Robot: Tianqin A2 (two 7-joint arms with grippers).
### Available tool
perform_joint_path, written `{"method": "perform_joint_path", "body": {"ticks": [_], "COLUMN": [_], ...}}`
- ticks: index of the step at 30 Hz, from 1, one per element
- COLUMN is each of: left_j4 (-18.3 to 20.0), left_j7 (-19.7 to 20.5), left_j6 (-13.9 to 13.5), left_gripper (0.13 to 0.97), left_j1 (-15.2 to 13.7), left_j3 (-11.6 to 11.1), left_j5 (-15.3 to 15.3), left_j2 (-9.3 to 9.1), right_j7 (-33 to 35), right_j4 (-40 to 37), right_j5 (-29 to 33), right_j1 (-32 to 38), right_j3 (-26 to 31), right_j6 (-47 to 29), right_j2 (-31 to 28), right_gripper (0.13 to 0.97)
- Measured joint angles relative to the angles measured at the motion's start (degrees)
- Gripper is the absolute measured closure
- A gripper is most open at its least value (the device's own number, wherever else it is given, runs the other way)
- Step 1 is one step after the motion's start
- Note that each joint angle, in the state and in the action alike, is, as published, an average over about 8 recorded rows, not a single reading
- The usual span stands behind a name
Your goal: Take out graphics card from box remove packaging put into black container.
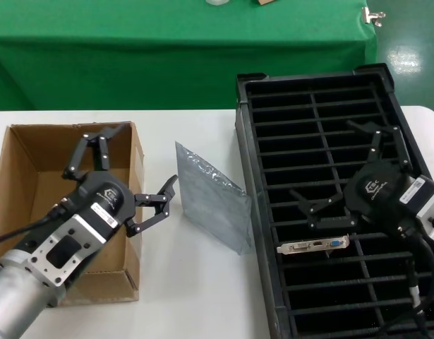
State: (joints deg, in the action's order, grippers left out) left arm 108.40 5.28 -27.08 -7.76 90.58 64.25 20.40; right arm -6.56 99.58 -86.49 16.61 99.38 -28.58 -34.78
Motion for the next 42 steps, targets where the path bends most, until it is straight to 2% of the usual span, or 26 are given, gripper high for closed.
{"method": "perform_joint_path", "body": {"ticks": [7,11,19,28,42], "left_j4": [-2.24,-3.52,-6.1,-8.99,-13.48], "left_j7": [-0.71,-1.11,-1.93,-2.84,-4.25], "left_j6": [3.64,5.7,9.89,14.55,21.81], "left_gripper": [0.299,0.299,0.183,0.133,0.132], "left_j1": [1.05,1.64,2.83,4.17,6.26], "left_j3": [0.14,0.23,0.4,0.58,0.88], "left_j5": [5.21,8.17,14.18,20.87,31.3], "left_j2": [-0.43,-0.68,-1.17,-1.72,-2.59], "right_j7": [0.88,1.38,2.4,3.53,5.29], "right_j4": [-1.07,-1.67,-2.89,-4.25,-6.37], "right_j5": [-2.25,-3.52,-6.08,-8.94,-13.41], "right_j1": [-2.23,-3.5,-6.06,-8.93,-13.39], "right_j3": [-1.04,-1.62,-2.81,-4.14,-6.21], "right_j6": [3.86,6.02,10.44,15.35,23.02], "right_j2": [2.37,3.71,6.42,9.45,14.16], "right_gripper": [0.131,0.13,0.129,0.129,0.129]}}
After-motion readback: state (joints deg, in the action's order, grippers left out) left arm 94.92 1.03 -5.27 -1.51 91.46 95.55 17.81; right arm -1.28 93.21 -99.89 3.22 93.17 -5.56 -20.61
